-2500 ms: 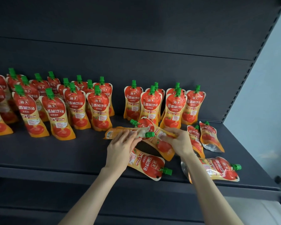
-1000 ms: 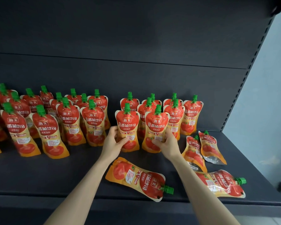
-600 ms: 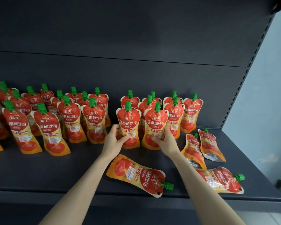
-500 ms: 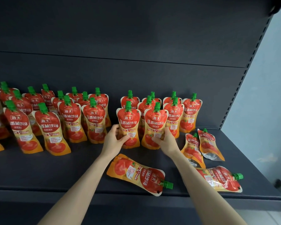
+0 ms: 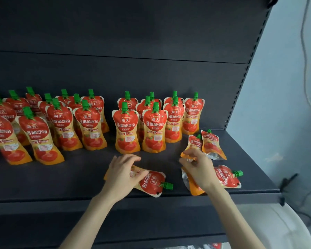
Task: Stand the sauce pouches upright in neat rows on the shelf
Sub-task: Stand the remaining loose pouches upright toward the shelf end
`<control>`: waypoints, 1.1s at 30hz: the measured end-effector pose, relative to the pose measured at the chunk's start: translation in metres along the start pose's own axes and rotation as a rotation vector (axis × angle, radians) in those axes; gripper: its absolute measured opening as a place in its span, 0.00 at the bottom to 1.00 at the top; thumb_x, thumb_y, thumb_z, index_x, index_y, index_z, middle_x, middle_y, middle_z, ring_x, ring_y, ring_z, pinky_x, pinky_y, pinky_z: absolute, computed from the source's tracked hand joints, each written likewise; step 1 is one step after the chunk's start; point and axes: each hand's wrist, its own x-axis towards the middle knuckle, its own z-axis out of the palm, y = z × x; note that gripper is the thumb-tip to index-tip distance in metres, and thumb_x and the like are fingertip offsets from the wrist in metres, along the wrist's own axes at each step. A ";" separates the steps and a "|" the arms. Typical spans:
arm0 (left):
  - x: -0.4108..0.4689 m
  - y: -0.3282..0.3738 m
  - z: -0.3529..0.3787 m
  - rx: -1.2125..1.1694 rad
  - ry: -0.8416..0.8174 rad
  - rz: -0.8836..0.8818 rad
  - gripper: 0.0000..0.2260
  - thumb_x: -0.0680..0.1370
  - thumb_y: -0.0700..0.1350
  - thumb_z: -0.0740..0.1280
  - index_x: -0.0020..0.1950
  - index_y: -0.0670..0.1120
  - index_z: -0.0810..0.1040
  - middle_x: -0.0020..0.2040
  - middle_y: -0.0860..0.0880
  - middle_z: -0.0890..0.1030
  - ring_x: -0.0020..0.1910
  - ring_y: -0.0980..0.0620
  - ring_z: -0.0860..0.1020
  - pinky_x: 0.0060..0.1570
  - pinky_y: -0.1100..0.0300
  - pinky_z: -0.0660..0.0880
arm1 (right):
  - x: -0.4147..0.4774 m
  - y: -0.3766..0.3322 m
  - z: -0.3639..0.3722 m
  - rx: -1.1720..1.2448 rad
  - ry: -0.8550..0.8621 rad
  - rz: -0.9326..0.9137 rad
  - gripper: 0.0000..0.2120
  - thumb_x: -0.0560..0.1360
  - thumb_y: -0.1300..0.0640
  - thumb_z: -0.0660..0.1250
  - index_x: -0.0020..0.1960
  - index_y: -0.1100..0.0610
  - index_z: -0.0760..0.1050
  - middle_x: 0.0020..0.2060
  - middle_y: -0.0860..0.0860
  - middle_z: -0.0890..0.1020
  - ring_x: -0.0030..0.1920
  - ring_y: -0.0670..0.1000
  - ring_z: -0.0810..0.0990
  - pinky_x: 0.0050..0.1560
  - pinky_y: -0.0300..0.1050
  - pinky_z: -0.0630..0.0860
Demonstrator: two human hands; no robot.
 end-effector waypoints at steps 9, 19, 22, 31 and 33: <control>-0.012 0.035 0.032 0.451 -0.141 -0.179 0.44 0.63 0.73 0.31 0.73 0.60 0.59 0.76 0.56 0.56 0.74 0.54 0.54 0.66 0.52 0.45 | -0.032 0.054 -0.043 -0.244 -0.056 -0.048 0.17 0.71 0.39 0.64 0.55 0.45 0.78 0.53 0.46 0.80 0.59 0.53 0.73 0.64 0.56 0.64; -0.012 0.060 0.025 0.523 -0.286 -0.323 0.32 0.75 0.67 0.52 0.73 0.51 0.61 0.71 0.52 0.65 0.70 0.49 0.59 0.65 0.49 0.56 | -0.026 0.075 -0.069 -0.475 -0.210 -0.012 0.35 0.70 0.32 0.62 0.71 0.47 0.63 0.68 0.47 0.68 0.71 0.53 0.59 0.71 0.53 0.47; -0.010 0.061 0.028 0.537 -0.233 -0.319 0.31 0.73 0.69 0.56 0.69 0.51 0.67 0.65 0.50 0.70 0.66 0.48 0.63 0.62 0.49 0.59 | -0.022 0.078 -0.072 -0.534 -0.216 0.008 0.33 0.66 0.27 0.60 0.66 0.42 0.68 0.67 0.47 0.67 0.71 0.55 0.56 0.71 0.58 0.43; -0.015 0.058 0.035 0.483 -0.080 -0.286 0.24 0.70 0.69 0.59 0.53 0.51 0.70 0.54 0.52 0.76 0.59 0.49 0.71 0.67 0.48 0.54 | -0.022 0.087 -0.087 -0.511 -0.223 0.198 0.43 0.67 0.25 0.54 0.73 0.51 0.58 0.73 0.54 0.58 0.75 0.57 0.49 0.72 0.61 0.41; -0.018 0.058 0.037 0.464 0.017 -0.252 0.23 0.69 0.68 0.62 0.51 0.50 0.71 0.51 0.51 0.78 0.55 0.48 0.74 0.63 0.48 0.58 | -0.018 0.085 -0.092 -0.462 -0.210 0.252 0.44 0.62 0.25 0.62 0.68 0.54 0.64 0.67 0.55 0.65 0.70 0.58 0.58 0.70 0.57 0.51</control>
